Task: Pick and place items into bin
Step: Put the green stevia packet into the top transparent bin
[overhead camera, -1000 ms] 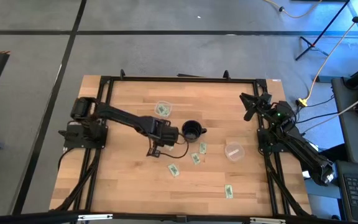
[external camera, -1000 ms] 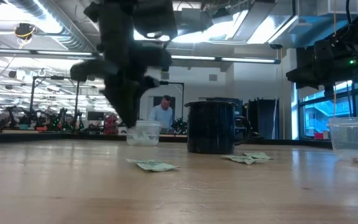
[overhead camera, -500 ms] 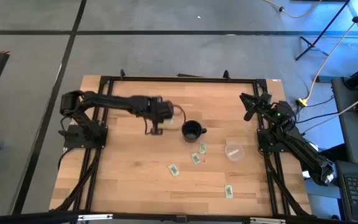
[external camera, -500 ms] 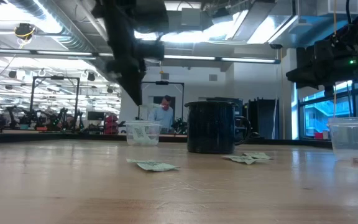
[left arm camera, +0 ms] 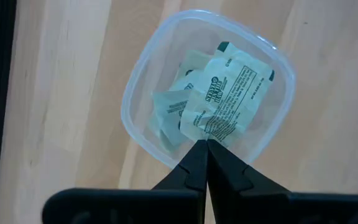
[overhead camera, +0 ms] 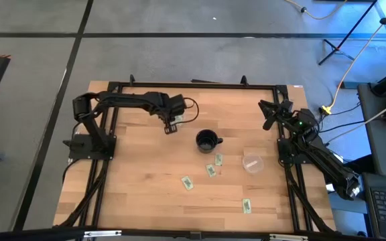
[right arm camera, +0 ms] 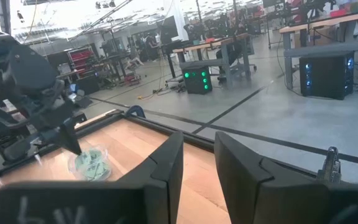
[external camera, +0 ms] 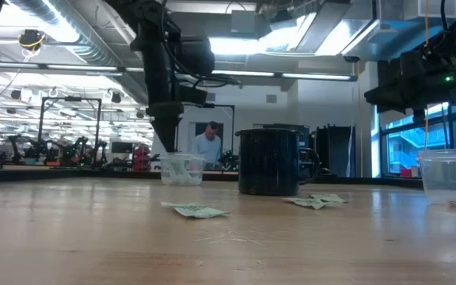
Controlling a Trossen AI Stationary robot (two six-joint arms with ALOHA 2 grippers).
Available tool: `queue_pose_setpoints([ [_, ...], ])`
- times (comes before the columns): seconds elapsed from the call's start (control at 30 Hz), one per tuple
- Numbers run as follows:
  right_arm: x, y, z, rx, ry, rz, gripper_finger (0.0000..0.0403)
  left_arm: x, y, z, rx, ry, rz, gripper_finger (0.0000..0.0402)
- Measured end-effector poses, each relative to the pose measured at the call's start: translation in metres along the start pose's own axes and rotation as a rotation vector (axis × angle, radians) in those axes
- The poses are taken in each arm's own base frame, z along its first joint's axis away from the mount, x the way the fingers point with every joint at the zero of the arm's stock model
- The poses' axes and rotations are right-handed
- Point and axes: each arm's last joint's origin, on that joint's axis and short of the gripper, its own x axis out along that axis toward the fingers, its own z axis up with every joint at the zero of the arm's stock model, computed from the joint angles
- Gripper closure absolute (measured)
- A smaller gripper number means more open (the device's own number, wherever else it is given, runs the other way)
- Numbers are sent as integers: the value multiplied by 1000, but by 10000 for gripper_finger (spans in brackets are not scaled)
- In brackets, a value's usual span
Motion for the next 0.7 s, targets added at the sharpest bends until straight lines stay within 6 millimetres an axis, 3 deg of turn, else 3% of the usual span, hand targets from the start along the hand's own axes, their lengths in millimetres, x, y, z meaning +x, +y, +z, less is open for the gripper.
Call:
queue_pose_setpoints([
  [0.23,0,0,0,-3,0,0,308,3,-1,2,0,-12,19,393],
  [0.5,0,0,0,-2,0,0,308,2,-1,2,0,-5,17,340],
  [0.7,0,0,0,-1,0,0,308,-26,-2,10,8,-94,-29,312],
])
